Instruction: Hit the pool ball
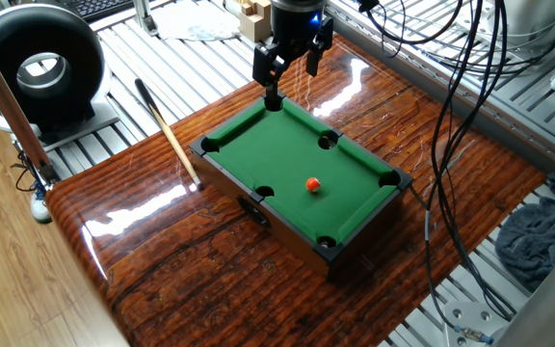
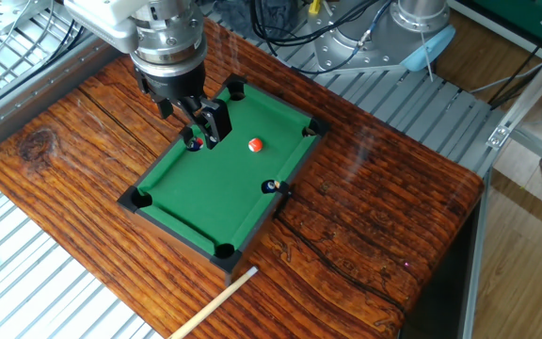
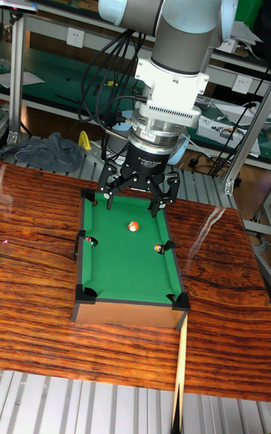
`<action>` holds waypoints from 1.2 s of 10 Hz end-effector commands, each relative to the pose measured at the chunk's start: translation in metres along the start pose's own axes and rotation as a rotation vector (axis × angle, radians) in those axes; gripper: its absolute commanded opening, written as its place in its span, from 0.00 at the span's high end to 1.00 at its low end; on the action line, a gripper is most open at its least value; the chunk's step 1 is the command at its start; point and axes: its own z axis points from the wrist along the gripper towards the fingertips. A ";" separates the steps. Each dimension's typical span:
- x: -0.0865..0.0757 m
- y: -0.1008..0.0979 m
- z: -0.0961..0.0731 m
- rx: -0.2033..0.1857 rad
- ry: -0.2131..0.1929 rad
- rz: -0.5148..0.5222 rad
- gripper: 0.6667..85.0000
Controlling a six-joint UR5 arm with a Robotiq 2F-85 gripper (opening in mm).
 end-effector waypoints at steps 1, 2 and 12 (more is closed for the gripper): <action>0.002 0.043 -0.002 -0.163 0.023 0.229 0.99; 0.005 0.045 -0.001 -0.164 0.037 0.240 0.99; -0.018 0.049 0.006 -0.104 -0.041 0.334 0.99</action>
